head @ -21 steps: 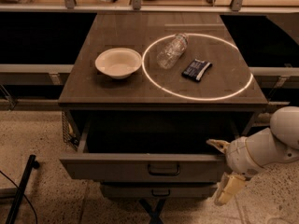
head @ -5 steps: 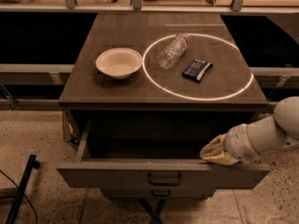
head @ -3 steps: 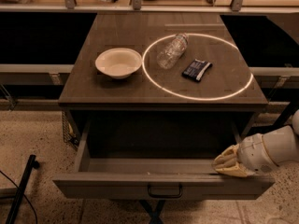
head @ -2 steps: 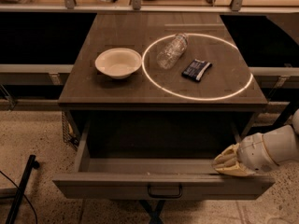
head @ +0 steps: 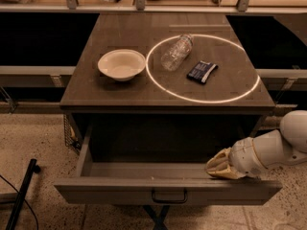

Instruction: Open top drawer

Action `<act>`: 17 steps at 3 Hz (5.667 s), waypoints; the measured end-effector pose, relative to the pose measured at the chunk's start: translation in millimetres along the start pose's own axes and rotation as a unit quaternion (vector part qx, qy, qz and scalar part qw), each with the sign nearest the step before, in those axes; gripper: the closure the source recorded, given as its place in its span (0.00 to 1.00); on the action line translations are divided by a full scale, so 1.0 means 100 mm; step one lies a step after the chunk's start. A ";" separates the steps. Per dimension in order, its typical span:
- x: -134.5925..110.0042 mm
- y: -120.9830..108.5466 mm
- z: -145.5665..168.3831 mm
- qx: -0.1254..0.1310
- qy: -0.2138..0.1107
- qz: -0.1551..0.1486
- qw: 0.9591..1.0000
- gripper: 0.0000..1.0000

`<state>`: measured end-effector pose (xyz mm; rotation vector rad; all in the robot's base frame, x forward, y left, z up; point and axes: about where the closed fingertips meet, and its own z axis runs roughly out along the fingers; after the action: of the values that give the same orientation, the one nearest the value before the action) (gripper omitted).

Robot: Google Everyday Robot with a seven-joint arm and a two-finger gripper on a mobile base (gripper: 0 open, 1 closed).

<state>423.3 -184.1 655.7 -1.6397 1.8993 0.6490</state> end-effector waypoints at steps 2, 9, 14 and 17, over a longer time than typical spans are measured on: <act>0.11 0.17 -0.10 -0.010 0.012 -0.005 1.000 1.00; -0.10 0.30 0.13 -0.051 -0.003 -0.042 0.998 1.00; -0.16 0.10 -0.27 -0.023 0.013 -0.046 0.999 1.00; -0.15 -0.33 -1.39 0.021 -0.003 -0.042 0.999 1.00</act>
Offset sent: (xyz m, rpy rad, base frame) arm -0.0292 -0.0234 0.0030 -0.0407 0.0141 0.0307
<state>445.2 -270.9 768.4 -1.6789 1.8177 0.5768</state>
